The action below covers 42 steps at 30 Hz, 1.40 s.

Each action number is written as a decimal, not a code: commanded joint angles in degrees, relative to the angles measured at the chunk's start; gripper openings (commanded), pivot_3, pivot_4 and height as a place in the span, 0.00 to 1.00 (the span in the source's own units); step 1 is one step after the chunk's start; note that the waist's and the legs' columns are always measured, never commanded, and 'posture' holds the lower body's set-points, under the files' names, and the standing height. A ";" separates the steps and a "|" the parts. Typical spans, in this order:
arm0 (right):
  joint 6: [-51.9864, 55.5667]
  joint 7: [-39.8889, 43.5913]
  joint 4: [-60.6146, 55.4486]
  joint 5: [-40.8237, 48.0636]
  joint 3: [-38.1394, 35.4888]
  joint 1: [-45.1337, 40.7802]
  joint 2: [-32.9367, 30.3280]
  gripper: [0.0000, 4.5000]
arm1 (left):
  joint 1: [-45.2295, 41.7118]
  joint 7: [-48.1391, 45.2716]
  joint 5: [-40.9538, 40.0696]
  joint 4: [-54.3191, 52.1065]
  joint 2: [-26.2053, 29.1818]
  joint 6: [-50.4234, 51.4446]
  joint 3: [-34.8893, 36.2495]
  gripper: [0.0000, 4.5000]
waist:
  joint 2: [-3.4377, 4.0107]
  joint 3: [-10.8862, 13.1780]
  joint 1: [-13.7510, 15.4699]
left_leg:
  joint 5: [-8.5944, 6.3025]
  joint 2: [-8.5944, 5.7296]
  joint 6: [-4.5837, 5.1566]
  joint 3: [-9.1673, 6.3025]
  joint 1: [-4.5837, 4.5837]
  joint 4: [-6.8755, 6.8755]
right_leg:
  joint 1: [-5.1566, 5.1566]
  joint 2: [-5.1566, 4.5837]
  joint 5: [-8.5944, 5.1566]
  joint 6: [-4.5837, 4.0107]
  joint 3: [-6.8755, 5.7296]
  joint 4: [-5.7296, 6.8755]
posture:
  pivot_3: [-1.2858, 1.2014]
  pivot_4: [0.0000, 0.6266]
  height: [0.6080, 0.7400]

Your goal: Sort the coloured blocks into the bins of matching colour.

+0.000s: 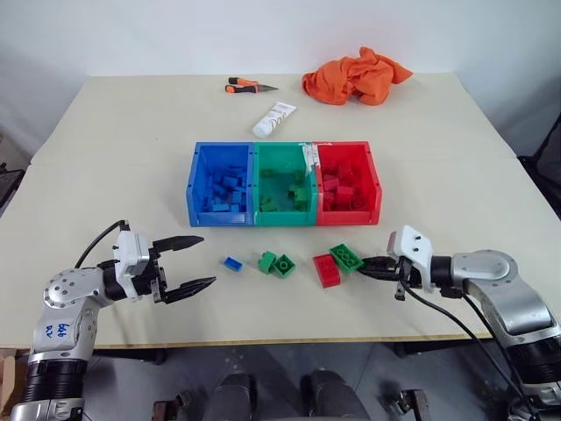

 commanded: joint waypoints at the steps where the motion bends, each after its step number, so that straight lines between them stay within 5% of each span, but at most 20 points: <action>1: 2.17 -1.93 -4.34 3.16 -4.25 0.41 0.47 0.00 | -0.82 0.03 -0.77 -0.72 0.18 -0.74 0.66 1.00 | 0.00 0.00 0.00 | 0.00 0.00 0.00 0.00 0.00 0.00 | 0.00 0.00 0.00 0.00 0.00 -0.01 | 0.52 0.24 1.00; 7: 3.43 -2.80 -5.55 2.56 -5.07 2.50 -0.70 0.00 | -1.68 0.00 -0.49 0.09 -0.28 -1.08 0.17 1.00 | 0.00 0.00 0.02 | 0.00 0.00 0.00 0.00 -0.01 -0.02 | 0.00 0.00 0.00 0.00 0.00 -0.02 | 0.52 0.24 1.00; 9: 5.15 -2.65 -6.92 3.41 -5.57 3.43 -1.38 0.09 | -1.96 -0.08 -0.40 0.36 -0.42 -1.17 0.03 1.00 | 0.00 0.00 0.00 | 0.00 -0.01 0.00 0.01 -0.01 -0.02 | 0.00 -0.01 0.00 0.00 0.00 -0.03 | 0.52 0.24 1.00; 22: 5.39 -2.02 -5.39 2.66 -2.62 -2.07 -0.07 1.00 | -1.67 0.03 -0.54 -0.11 -0.43 -1.05 0.38 1.00 | 0.00 0.00 -0.02 | 0.00 0.00 0.00 0.00 0.00 -0.04 | -0.01 0.00 0.00 0.00 0.00 -0.02 | 0.52 0.24 1.00; 42: 1.59 -2.38 4.74 -3.78 5.04 -8.27 5.80 1.00 | 2.02 1.91 -1.29 -3.98 0.06 -0.09 2.02 1.00 | 0.01 0.00 -0.10 | 0.02 0.00 -0.04 0.00 0.00 -0.10 | -0.05 -0.01 0.00 0.00 0.00 -0.02 | 0.52 0.24 1.00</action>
